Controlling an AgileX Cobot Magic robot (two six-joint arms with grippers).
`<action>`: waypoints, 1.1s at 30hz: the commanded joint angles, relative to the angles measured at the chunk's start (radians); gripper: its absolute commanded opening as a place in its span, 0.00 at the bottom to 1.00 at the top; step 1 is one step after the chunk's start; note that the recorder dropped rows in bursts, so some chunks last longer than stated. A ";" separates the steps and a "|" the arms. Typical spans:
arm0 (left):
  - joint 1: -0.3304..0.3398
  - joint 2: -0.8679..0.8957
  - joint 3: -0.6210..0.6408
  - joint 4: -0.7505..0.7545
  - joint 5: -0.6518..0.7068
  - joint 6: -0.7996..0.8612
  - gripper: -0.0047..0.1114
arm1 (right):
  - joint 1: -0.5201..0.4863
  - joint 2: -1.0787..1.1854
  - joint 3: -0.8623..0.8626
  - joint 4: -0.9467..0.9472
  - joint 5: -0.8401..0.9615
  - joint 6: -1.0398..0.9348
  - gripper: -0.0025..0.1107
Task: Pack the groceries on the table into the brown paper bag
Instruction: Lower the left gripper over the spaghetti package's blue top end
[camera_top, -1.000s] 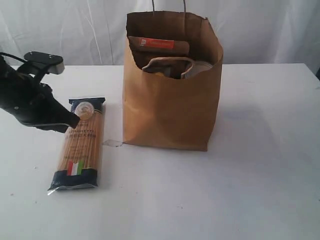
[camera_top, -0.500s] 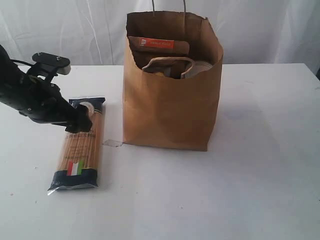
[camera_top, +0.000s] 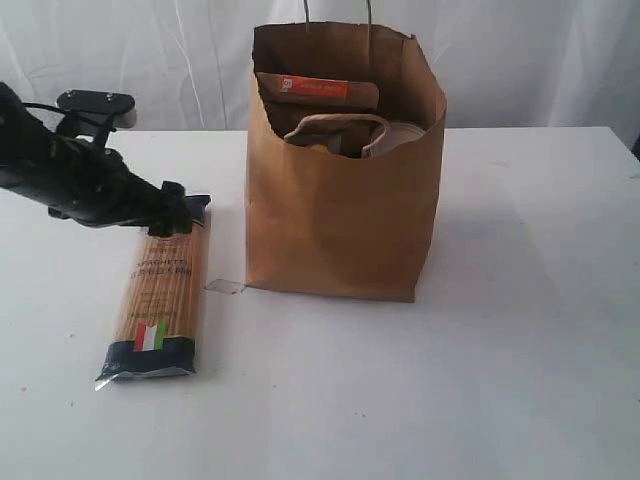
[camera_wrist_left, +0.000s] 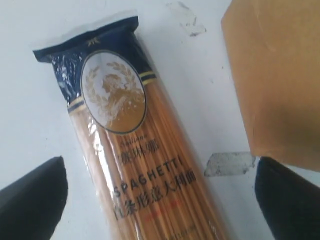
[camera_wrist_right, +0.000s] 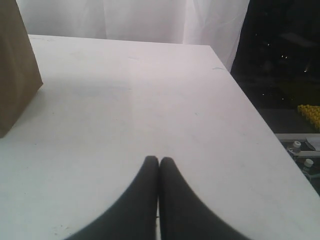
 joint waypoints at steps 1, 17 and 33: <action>-0.003 0.087 -0.135 -0.011 0.106 -0.009 0.94 | -0.004 -0.006 0.001 0.000 -0.010 -0.008 0.02; 0.018 0.418 -0.534 0.233 0.499 -0.217 0.94 | -0.004 -0.006 0.001 0.000 -0.010 -0.008 0.02; 0.018 0.479 -0.534 0.220 0.442 -0.277 0.94 | -0.004 -0.006 0.001 0.000 -0.010 -0.008 0.02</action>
